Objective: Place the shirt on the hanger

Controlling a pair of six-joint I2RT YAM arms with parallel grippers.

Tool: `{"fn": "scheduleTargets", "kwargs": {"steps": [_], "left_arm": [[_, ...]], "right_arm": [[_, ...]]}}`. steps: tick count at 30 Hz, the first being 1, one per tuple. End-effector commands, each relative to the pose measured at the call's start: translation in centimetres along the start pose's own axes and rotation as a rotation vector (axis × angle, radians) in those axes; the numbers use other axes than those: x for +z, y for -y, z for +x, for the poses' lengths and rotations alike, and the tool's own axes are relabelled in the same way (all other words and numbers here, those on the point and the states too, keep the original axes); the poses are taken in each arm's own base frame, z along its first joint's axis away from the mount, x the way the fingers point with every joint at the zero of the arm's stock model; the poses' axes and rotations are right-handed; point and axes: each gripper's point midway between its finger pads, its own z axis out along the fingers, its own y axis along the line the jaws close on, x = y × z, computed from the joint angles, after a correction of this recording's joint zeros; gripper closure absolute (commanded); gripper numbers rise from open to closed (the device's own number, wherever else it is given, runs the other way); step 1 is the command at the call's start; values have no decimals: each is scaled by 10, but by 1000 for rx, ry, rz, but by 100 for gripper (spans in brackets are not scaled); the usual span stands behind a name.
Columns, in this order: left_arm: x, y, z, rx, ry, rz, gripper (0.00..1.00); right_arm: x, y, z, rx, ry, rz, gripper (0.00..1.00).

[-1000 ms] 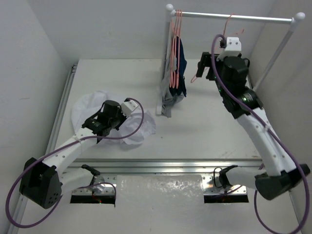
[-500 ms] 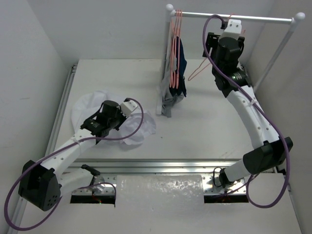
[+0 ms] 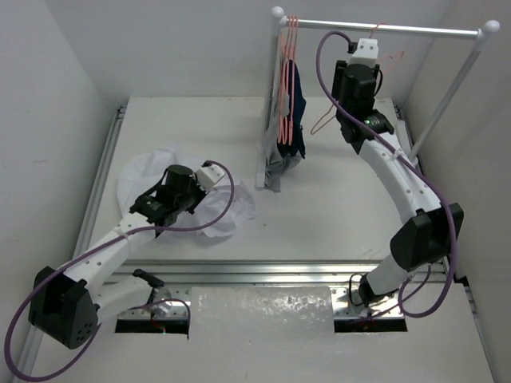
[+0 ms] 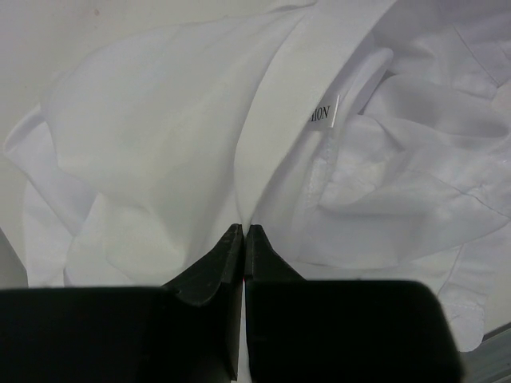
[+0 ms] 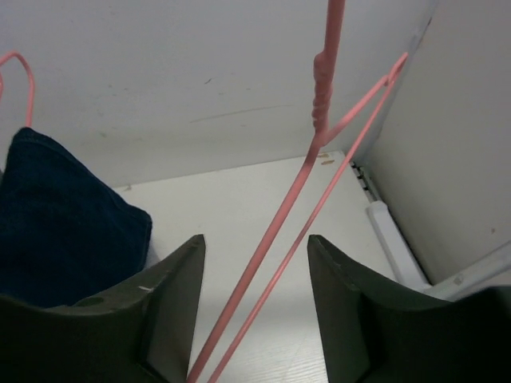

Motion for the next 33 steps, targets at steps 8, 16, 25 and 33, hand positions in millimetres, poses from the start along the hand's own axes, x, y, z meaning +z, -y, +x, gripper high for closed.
{"fn": "scheduleTargets", "kwargs": {"steps": [8, 16, 25, 33], "left_arm": [[-4, -6, -17, -18, 67, -10, 100], [-6, -6, -18, -16, 69, -8, 100], [-10, -9, -20, -13, 77, -20, 100], [-9, -7, -20, -12, 78, -12, 100]], "right_arm": [[-41, 32, -13, 15, 92, -29, 70], [-60, 52, -19, -92, 117, -19, 75], [-44, 62, 11, -113, 18, -53, 100], [-45, 46, 6, -137, 34, -228, 61]]}}
